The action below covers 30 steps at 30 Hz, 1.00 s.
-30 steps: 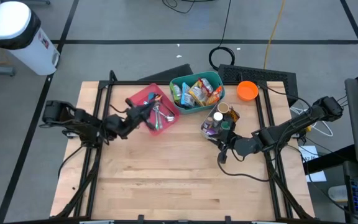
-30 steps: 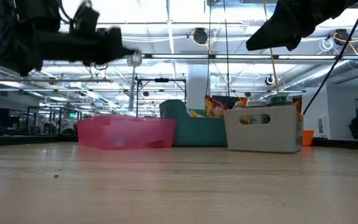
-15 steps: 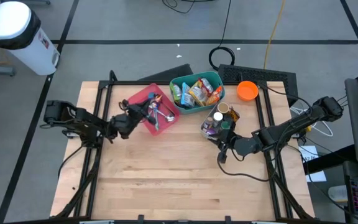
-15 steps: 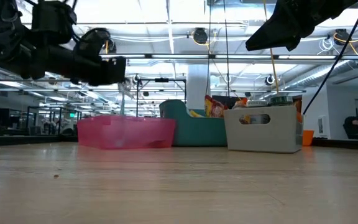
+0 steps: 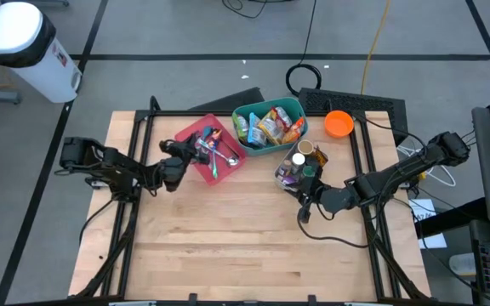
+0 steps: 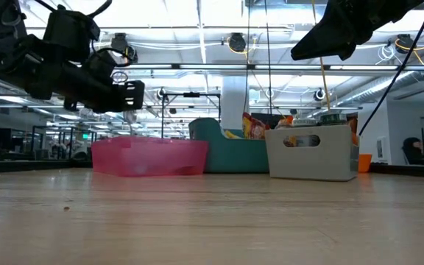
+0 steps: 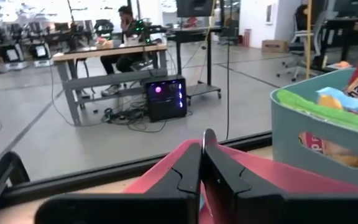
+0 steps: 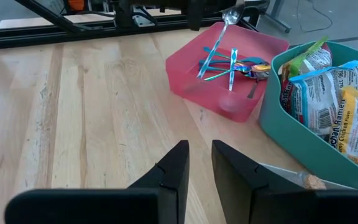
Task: Pick & Place Food Item
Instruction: Put the silver spoon into the red bin, then return to home position
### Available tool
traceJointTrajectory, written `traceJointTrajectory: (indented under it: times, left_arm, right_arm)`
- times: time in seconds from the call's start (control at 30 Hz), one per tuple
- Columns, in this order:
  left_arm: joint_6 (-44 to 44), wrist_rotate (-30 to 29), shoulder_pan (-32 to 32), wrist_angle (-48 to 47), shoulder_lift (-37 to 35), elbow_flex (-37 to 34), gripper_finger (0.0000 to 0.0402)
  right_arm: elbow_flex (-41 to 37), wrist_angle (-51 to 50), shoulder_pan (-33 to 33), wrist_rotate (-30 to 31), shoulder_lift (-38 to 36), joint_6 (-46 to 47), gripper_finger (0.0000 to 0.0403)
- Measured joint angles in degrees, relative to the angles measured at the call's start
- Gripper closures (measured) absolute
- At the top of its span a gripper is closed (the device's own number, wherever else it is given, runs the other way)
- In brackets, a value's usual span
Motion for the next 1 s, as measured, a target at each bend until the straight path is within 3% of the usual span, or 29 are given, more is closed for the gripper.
traceJointTrajectory:
  times: [0.2,0.73,0.83,1.0]
  left_arm:
    - [-5.9,-3.0,0.0,-1.4,0.0,0.0,0.039]
    - [-9.3,-2.9,0.6,-3.9,0.0,0.0,0.0286]
    - [-8.2,4.4,0.6,-3.9,0.0,0.0,0.0271]
    - [-7.5,27.3,2.3,-4.1,-1.9,0.3,0.026]
  right_arm:
    - [0.0,0.0,0.0,0.0,0.0,0.0,0.0344]
    - [0.0,0.0,0.0,0.0,0.0,0.0,0.0344]
    - [0.0,0.0,0.0,0.0,0.0,0.0,0.0344]
    - [0.0,0.0,0.0,0.0,0.0,0.0,0.0344]
